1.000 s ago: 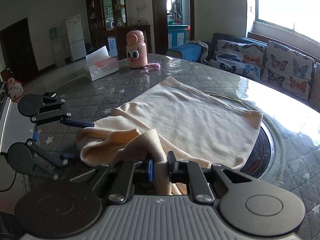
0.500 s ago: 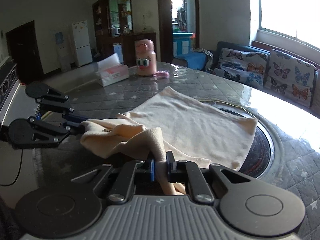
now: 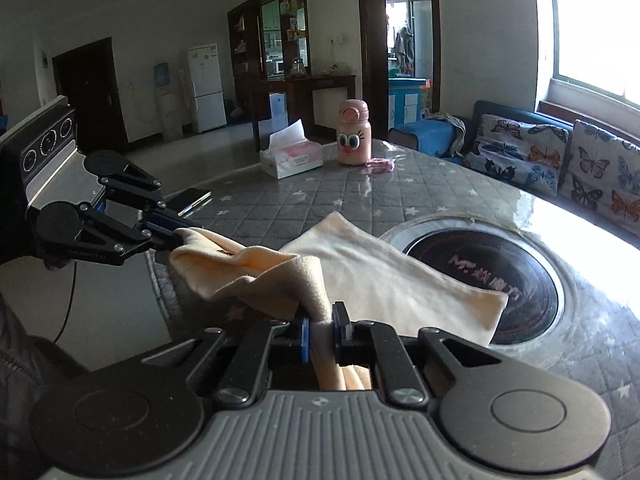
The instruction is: Fold clothes
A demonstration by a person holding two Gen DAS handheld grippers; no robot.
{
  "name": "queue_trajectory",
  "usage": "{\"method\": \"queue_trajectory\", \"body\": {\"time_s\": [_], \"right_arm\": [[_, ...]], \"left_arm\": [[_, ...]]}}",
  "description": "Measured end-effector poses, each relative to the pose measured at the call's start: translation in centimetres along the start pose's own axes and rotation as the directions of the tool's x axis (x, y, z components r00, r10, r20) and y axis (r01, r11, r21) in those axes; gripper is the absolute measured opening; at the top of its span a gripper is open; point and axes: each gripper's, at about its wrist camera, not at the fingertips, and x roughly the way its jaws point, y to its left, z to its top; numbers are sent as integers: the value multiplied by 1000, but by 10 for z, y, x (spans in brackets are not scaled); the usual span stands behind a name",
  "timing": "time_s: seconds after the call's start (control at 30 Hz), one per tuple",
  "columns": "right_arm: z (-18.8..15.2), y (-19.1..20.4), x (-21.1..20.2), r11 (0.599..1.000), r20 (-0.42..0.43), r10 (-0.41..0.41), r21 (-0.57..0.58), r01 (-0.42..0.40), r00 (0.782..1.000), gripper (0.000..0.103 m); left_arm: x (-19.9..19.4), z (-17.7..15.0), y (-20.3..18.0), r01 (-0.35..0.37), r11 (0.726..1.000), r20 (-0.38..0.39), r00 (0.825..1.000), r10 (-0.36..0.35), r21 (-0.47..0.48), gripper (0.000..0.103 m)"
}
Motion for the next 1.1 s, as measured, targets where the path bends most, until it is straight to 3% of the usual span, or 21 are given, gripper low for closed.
{"method": "queue_trajectory", "body": {"time_s": [0.27,0.5,0.6,0.67,0.73,0.83,0.97,1.1], "right_arm": [[35,-43,42,999,-12,-35,27,36,999,10],[46,-85,107,990,-58,-65,121,72,996,10],[39,-99,133,981,-72,-83,169,94,994,19],[32,-104,144,976,-87,-98,185,113,991,21],[24,-109,147,969,-83,-122,206,137,989,30],[19,-114,141,958,-55,-151,239,160,987,43],[16,-113,127,953,-29,-183,238,185,983,44],[10,-109,127,959,-47,-149,237,156,988,40]], "left_arm": [[59,15,54,-7,997,-24,1000,5,-72,12],[131,4,102,-40,975,-138,990,9,-220,13],[147,-4,114,-73,962,-176,984,27,-262,17],[147,-7,120,-98,955,-180,983,48,-282,25],[143,-7,125,-127,945,-175,982,76,-301,33],[137,-6,135,-173,927,-173,978,120,-334,34],[124,1,132,-214,917,-150,973,172,-338,32],[122,13,116,-160,934,-111,985,130,-320,32]]}}
